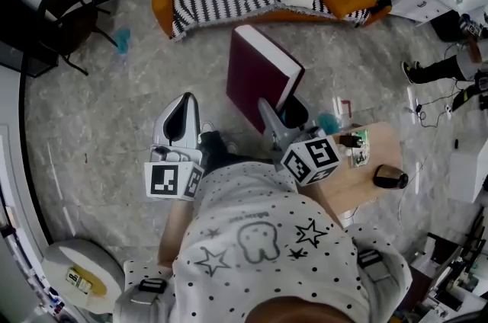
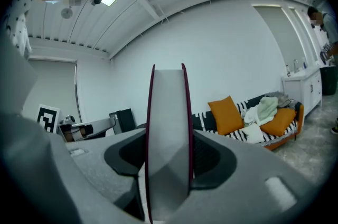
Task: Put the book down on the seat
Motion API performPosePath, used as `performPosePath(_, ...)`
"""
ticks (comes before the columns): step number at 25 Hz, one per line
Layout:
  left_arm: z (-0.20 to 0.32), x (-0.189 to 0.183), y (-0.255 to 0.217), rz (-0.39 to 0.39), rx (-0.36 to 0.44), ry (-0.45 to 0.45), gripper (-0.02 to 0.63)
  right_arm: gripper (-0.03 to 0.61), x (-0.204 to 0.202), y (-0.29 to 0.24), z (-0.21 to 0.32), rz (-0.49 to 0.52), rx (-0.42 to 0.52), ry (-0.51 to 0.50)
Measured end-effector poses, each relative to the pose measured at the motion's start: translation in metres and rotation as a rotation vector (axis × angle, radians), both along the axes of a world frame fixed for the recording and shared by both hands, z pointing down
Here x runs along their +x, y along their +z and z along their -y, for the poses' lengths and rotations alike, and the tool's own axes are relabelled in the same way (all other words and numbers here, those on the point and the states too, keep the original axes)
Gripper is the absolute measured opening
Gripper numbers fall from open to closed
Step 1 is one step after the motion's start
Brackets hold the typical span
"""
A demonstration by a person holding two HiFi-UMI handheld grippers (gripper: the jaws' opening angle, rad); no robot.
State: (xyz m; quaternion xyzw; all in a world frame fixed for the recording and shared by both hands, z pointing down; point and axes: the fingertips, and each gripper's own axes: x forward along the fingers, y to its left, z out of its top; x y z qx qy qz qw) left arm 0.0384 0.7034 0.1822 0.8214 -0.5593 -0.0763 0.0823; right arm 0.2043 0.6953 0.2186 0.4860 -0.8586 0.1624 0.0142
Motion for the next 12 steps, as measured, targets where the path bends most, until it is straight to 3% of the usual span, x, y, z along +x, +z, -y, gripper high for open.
performPosePath(12,0.055,-0.028,-0.017,0.02,0.007,0.048,-0.003,0.222,-0.033,-0.016,0.048,0.018,-0.002,0.025)
